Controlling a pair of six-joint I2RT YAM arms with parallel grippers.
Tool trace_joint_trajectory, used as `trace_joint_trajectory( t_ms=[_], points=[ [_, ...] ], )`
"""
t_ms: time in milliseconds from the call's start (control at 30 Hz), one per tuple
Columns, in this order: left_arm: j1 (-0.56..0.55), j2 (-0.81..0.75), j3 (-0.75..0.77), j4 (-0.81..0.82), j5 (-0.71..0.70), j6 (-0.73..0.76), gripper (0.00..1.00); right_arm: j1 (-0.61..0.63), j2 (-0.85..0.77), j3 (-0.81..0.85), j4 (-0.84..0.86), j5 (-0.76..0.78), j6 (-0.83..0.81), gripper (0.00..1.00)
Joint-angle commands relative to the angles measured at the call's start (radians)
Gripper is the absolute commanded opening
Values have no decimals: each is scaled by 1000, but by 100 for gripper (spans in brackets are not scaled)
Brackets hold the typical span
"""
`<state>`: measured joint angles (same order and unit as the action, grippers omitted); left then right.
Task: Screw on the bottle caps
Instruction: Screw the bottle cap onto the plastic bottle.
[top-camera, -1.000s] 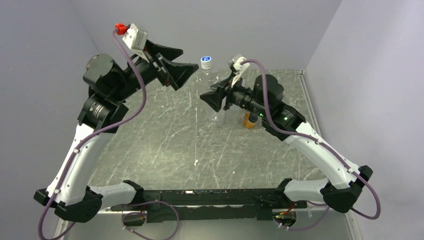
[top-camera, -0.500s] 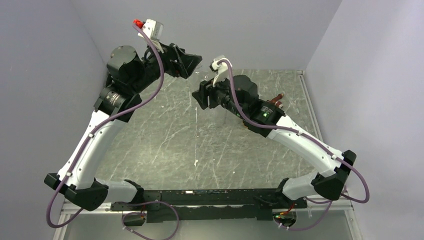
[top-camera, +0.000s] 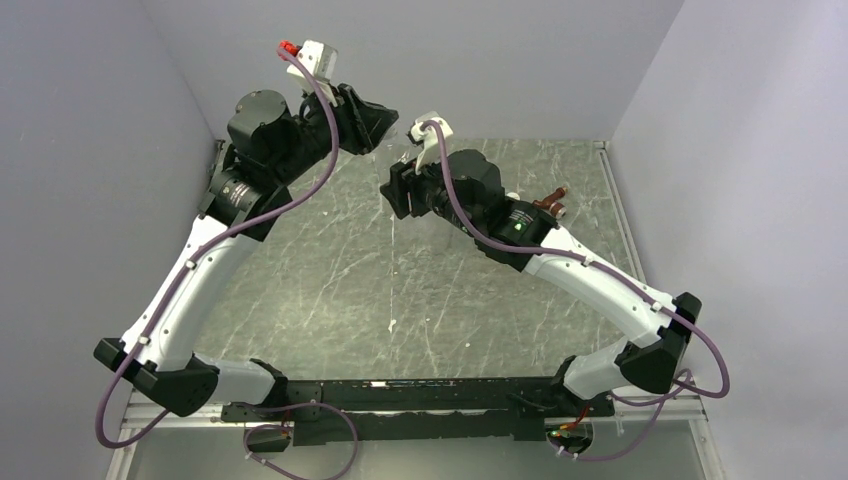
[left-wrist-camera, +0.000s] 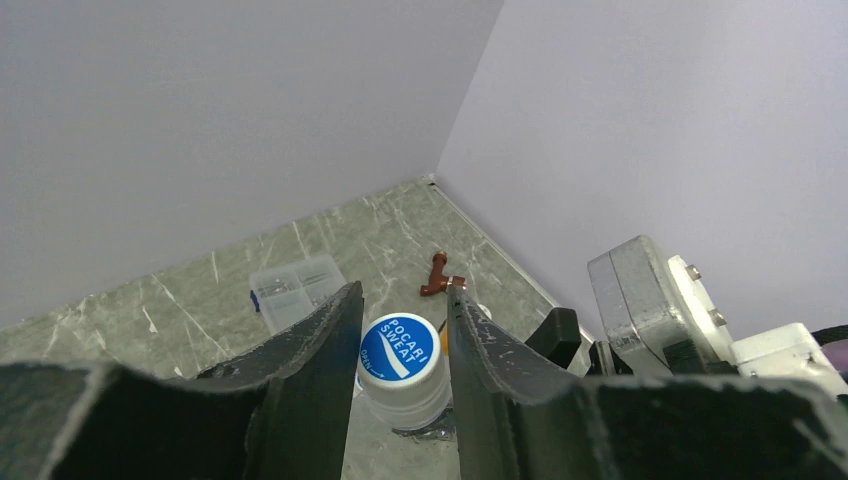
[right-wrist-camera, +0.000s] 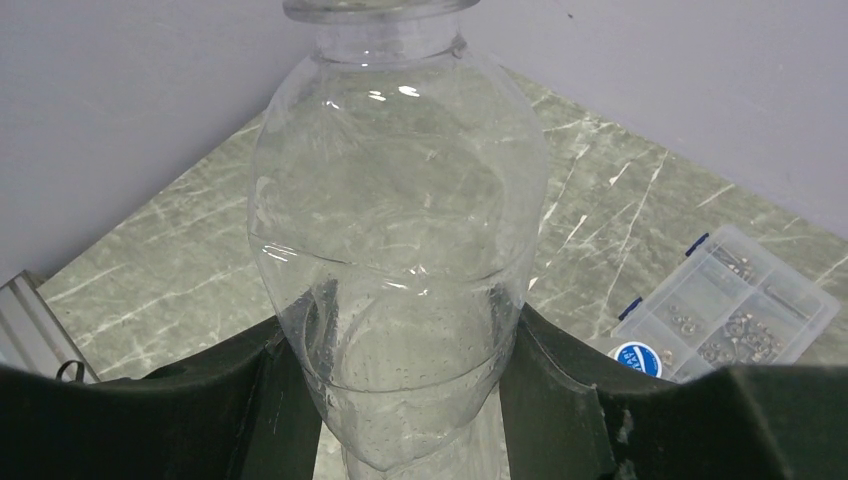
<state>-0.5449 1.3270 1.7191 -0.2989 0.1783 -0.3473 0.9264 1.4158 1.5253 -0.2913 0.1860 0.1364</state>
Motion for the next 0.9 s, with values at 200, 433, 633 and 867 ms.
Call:
trace_joint_trajectory(
  t_ms=[200, 433, 633, 867],
  points=[
    [-7, 14, 30, -17, 25, -11, 47, 5, -8, 72, 14, -4, -41, 27],
    [-6, 19, 43, -24, 14, -7, 58, 4, -9, 72, 12, -8, -44, 27],
    [-6, 10, 27, 6, 19, -10, 43, 2, -10, 65, 12, -12, -52, 26],
    [-7, 3, 25, 17, 65, -16, 71, -7, -11, 57, 14, -26, -46, 25]
  ],
)
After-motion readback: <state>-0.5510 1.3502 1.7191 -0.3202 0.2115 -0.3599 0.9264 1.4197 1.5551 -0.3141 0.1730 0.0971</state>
